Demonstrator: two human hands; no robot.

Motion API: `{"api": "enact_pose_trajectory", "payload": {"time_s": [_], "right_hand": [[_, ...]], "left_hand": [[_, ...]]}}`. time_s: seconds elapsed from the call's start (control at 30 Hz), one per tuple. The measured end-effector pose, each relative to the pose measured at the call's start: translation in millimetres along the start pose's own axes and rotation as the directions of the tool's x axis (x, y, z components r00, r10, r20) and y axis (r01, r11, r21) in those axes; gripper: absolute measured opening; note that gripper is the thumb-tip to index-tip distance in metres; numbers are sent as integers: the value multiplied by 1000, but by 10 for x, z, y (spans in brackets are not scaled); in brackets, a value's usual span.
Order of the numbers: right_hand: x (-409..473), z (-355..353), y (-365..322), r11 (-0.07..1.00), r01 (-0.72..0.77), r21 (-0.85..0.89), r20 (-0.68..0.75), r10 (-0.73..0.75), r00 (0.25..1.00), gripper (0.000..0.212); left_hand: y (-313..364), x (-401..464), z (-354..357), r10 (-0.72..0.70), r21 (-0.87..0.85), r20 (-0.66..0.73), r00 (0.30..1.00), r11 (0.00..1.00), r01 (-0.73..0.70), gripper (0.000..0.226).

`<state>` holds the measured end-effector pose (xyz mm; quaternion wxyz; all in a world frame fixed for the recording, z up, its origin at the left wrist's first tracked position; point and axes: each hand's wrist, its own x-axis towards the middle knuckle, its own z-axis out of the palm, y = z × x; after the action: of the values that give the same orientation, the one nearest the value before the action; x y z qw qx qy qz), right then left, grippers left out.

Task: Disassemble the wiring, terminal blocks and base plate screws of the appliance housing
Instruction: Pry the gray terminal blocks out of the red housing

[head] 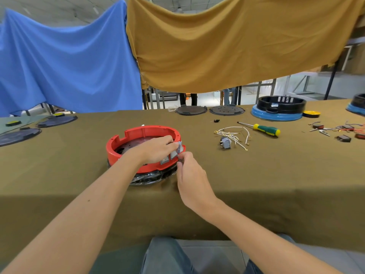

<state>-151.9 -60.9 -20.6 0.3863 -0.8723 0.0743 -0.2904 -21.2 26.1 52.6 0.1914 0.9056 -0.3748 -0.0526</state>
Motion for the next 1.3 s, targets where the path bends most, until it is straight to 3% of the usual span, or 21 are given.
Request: {"api": "enact_pose_trajectory", "payload": {"time_s": [0.2,0.33,0.57,0.7,0.93,1.3], "right_hand": [[51,70,-111,997,-77,13,-34,78,996,8],[45,151,-195,996,-83,-37,-57,81,995,26],[109,158,-142,972,-8,-235,0,9,1000,34],[159,-75,-7,982,48,-180,116,-28,993,5],[369,-399,222,988,24,-150,119,-7,993,12],[48,-145,116,994,51,-95,50,-46,998,13]], "left_hand": [[8,4,1,-8,-6,2,1000,1000,8,37],[9,13,10,-7,-43,5,1000,999,7,36],[-38,35,-14,-32,-63,24,999,997,34,36],[-45,38,-14,-34,-45,31,999,998,35,35],[-14,7,-22,2,-53,54,999,999,1,35],[19,3,19,5,-24,36,999,1000,-4,39]]}}
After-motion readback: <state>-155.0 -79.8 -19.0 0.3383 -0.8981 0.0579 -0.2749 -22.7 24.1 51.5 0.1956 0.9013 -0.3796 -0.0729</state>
